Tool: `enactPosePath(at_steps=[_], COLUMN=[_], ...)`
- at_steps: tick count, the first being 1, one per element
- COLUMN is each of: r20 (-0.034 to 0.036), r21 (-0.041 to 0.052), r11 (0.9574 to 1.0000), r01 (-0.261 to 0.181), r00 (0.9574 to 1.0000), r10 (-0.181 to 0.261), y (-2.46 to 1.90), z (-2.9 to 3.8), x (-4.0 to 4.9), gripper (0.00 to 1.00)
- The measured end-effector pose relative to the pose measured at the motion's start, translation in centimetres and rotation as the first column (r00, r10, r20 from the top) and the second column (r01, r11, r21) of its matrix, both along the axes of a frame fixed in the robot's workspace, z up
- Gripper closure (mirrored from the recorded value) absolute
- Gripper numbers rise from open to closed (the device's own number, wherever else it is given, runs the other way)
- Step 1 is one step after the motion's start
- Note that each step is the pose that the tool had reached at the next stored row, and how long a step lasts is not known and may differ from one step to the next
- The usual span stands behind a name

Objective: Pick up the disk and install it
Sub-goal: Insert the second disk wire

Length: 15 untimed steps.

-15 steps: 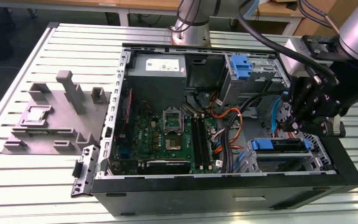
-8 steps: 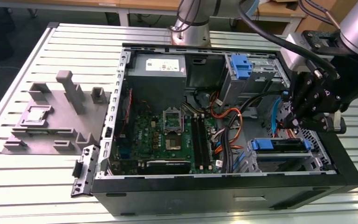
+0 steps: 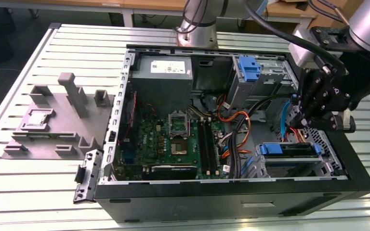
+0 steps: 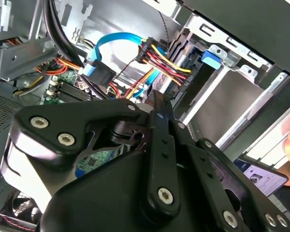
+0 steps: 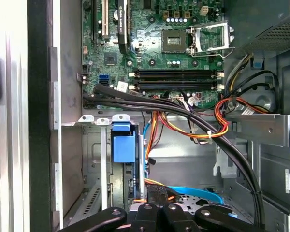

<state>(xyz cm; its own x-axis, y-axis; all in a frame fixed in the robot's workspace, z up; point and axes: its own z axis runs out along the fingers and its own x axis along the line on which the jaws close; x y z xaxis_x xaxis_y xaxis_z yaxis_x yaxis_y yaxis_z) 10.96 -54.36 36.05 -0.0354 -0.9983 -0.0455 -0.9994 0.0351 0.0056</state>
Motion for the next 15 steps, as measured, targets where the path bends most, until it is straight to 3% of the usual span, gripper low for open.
enactPosePath(at_steps=[4, 10, 15], r20=[0.0000, 0.0000, 0.0000], r21=[-0.0002, 0.0002, -0.0019], r11=[1.0000, 1.0000, 1.0000], r01=[0.000, 0.000, 0.000], r00=[1.0000, 1.0000, 1.0000], r10=[0.000, 0.000, 0.000], y=[0.27, 0.52, 0.99], z=[0.05, 0.57, 1.03], x=[0.00, 0.00, 0.00], gripper=[0.90, 0.90, 0.90])
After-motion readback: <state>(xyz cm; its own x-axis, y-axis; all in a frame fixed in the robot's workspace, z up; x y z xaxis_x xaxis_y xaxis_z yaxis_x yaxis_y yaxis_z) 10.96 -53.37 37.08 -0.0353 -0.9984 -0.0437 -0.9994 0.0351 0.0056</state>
